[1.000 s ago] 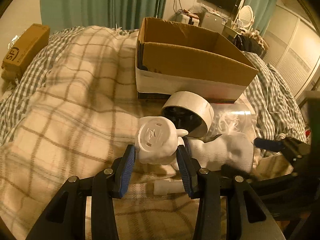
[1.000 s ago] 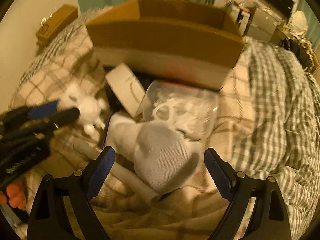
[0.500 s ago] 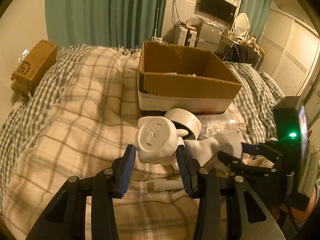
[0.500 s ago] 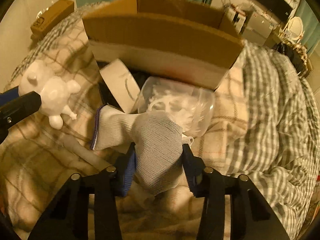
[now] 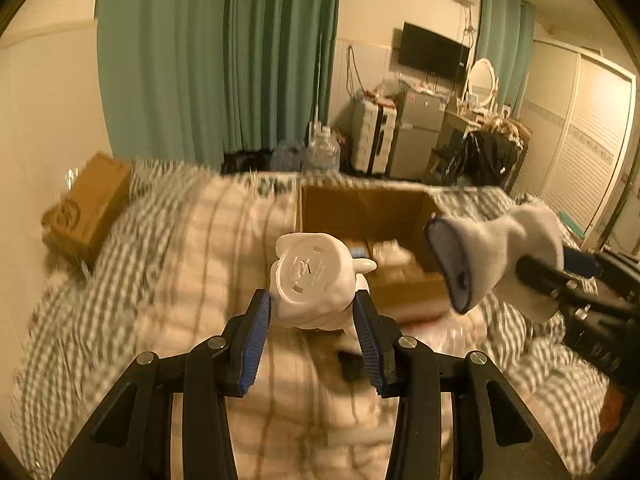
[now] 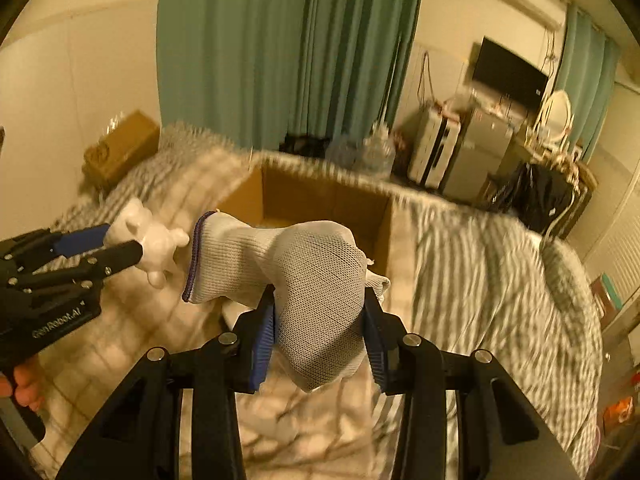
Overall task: Organize objects
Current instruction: 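Carry the toy figure and glove into the box and open both tools, then grasp the white plastic tube with the right tool while the left moves to the tape roll, then grasp the white tape roll with the left tool while the right holds the tube, then carry the tape roll and tube into the box and open both tools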
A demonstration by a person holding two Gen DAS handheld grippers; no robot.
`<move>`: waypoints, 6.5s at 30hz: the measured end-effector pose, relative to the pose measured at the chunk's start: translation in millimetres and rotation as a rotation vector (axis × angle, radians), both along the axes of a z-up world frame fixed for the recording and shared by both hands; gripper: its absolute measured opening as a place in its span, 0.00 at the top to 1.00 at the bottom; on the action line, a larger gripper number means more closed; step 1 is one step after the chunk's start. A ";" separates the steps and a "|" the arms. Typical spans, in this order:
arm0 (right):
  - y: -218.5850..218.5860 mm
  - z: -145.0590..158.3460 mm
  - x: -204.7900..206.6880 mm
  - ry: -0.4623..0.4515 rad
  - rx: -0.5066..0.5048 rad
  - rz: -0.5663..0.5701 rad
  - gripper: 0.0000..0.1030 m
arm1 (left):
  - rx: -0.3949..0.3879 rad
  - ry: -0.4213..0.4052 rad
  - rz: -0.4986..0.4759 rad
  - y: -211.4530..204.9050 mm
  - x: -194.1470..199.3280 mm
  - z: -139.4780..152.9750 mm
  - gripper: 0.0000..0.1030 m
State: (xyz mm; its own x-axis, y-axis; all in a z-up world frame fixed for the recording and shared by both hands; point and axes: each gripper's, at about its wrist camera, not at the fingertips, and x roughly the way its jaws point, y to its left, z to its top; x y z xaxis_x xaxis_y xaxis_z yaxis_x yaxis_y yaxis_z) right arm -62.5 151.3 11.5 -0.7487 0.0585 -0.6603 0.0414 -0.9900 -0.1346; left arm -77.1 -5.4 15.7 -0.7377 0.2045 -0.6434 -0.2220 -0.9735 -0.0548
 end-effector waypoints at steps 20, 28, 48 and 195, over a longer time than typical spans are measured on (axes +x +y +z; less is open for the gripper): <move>29.0 10.9 -123.7 0.043 -0.025 -0.016 0.63 | 0.000 0.003 -0.014 27.9 -124.0 -25.6 0.58; 53.2 -38.7 -157.6 -0.015 -0.072 -0.048 0.63 | -0.019 -0.043 -0.061 52.7 -148.7 -66.6 0.58; 67.2 50.1 -63.1 0.160 -0.128 -0.105 0.18 | -0.021 0.064 0.026 23.0 -68.8 8.8 0.00; -5.7 99.3 21.2 0.195 -0.087 0.111 0.94 | -0.058 0.091 -0.079 32.4 0.1 63.0 0.17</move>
